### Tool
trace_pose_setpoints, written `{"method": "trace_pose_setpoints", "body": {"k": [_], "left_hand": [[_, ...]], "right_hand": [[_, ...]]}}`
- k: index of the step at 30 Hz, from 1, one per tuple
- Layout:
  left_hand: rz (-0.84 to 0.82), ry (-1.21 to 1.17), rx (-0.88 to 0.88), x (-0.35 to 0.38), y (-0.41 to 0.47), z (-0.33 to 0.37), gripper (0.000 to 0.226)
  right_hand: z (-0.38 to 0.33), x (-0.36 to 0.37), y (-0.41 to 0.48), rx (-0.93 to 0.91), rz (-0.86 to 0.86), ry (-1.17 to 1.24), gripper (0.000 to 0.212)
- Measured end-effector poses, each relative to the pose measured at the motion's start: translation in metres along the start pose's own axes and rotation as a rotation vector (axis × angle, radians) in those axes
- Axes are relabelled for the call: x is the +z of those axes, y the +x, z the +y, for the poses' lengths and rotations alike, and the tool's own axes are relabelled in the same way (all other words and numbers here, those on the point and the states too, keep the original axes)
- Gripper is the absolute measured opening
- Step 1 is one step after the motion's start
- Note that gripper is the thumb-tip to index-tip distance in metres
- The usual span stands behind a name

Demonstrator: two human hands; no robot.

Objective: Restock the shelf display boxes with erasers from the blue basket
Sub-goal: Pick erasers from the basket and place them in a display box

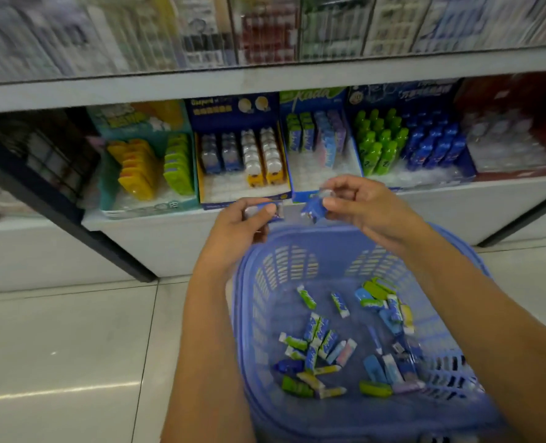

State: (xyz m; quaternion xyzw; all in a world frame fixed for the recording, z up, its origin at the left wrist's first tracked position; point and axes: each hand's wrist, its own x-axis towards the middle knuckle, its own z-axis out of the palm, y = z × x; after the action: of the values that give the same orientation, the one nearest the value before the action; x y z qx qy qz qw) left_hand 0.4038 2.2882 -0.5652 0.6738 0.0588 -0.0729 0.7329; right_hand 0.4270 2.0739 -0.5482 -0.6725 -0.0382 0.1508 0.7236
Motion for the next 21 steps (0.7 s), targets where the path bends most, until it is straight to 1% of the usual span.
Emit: {"method": "trace_pose_setpoints", "body": {"k": [1,3,5,8,10,13,16,21], "left_hand": [[0.065,-0.025,0.022,-0.01,-0.002,0.004,0.005],[0.218,-0.019,0.066,-0.027,-0.004,0.008,0.019],[0.358,-0.011,0.1,-0.042,-0.005,0.008,0.029],[0.463,-0.076,0.123,-0.057,-0.007,0.008,0.02],[0.45,-0.136,0.115,-0.062,-0.008,0.008,0.013],[0.361,-0.259,0.105,-0.066,-0.008,0.007,0.01],[0.35,-0.248,0.086,-0.065,-0.007,0.005,0.007],[0.355,-0.164,0.053,-0.065,-0.002,0.0,0.014]], "right_hand": [[-0.007,0.009,0.004,-0.03,0.019,0.065,0.018],[-0.02,0.028,0.018,-0.103,0.058,0.073,0.017],[-0.033,0.047,0.036,-0.198,0.102,-0.063,0.018],[-0.042,0.076,0.067,-0.331,0.133,-0.36,0.019],[-0.042,0.094,0.085,-0.394,0.117,-0.52,0.019],[-0.035,0.112,0.107,-0.47,0.078,-0.772,0.021],[-0.027,0.115,0.125,-0.457,0.053,-1.016,0.024],[-0.019,0.116,0.138,-0.359,0.047,-1.127,0.026]]}}
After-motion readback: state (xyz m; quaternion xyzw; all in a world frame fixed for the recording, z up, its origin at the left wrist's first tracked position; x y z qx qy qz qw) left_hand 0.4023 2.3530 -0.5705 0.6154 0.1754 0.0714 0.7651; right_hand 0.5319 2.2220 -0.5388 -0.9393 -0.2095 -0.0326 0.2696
